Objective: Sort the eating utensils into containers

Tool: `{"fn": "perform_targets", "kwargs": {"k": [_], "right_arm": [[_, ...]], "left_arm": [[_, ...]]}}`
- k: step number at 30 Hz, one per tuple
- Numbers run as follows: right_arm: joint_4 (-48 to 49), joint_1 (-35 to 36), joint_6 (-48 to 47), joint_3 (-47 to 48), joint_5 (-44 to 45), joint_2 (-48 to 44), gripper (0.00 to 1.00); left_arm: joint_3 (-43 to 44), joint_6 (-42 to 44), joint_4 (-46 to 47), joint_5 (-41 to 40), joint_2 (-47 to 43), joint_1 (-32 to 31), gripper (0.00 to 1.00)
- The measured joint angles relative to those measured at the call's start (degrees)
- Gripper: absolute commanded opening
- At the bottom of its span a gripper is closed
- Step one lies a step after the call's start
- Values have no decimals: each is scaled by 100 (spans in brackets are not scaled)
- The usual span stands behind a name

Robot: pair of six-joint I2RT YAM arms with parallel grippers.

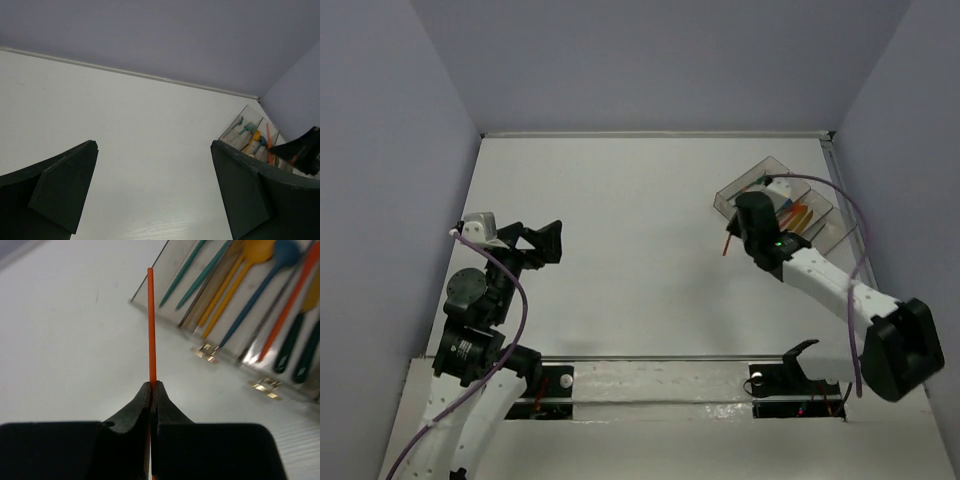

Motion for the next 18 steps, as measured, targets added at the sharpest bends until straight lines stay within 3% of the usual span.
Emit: {"fn": "perform_targets", "kwargs": {"k": [3, 6, 11, 18], "right_arm": [[170, -1069, -188, -177, 17, -1104, 0], [339, -2225, -345, -317, -131, -1478, 0], [310, -3471, -544, -439, -321, -1062, 0], [345, -4153, -662, -450, -546, -341, 0]], "left_arm": [[0, 0, 0, 22, -74, -76, 99], [0, 0, 2, 26, -116, -149, 99], [0, 0, -2, 26, -138, -262, 99], [0, 0, -7, 17, -170, -352, 99]]}}
